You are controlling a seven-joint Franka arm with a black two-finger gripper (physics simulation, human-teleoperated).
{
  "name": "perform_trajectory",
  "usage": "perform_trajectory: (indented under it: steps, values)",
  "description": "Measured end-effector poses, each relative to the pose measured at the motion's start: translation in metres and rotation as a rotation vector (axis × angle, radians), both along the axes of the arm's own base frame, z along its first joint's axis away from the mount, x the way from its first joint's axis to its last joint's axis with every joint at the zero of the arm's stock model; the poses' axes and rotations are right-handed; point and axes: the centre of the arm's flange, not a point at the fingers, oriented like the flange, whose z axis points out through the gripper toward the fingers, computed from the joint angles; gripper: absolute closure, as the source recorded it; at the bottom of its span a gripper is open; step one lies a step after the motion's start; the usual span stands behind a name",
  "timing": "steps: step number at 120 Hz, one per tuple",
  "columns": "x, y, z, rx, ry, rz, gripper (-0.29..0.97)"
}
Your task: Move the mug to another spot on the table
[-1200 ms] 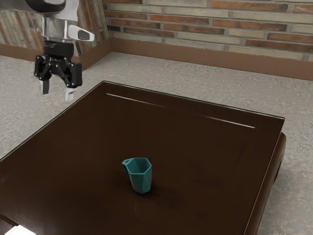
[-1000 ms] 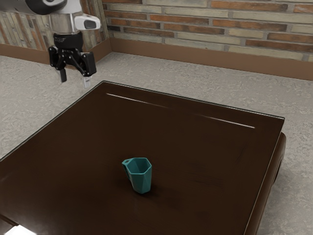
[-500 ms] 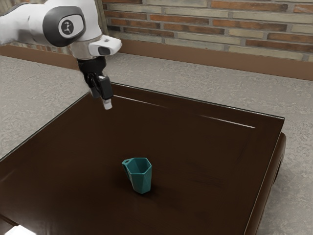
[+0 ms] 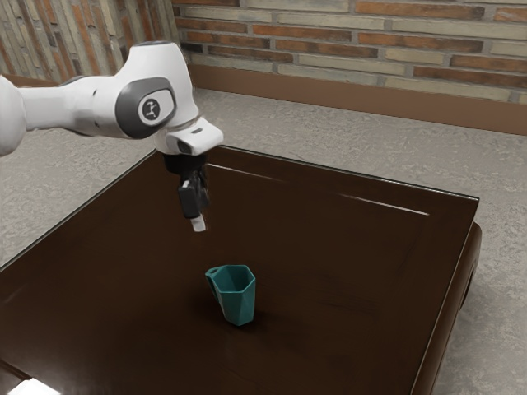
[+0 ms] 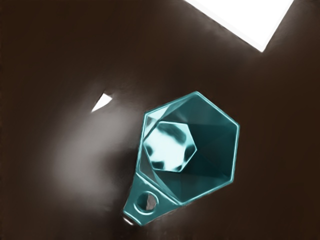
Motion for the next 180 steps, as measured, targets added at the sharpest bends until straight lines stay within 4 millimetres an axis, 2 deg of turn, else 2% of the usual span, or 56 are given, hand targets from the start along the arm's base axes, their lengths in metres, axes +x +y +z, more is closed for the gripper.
perform_trajectory:
  steps: [20,31,60,76,91,120,141,180]
  values:
    - [-0.002,0.053,-0.026,-0.009,0.001,-0.048,0.0]
    - [-0.005,0.065,-0.038,-0.019,-0.005,-0.093,0.0]
    - [-0.004,0.042,-0.066,-0.059,-0.025,-0.285,0.0]
    - [-0.003,0.046,-0.078,-0.078,-0.033,-0.354,0.0]
    - [-0.011,0.046,-0.095,-0.094,-0.029,-0.421,0.0]
    - [-0.017,0.044,-0.113,-0.162,-0.078,-0.511,0.02]
    - [-0.014,0.042,-0.139,-0.219,-0.098,-0.559,0.04]
    - [-0.007,0.039,-0.165,-0.282,-0.153,-0.643,0.13]
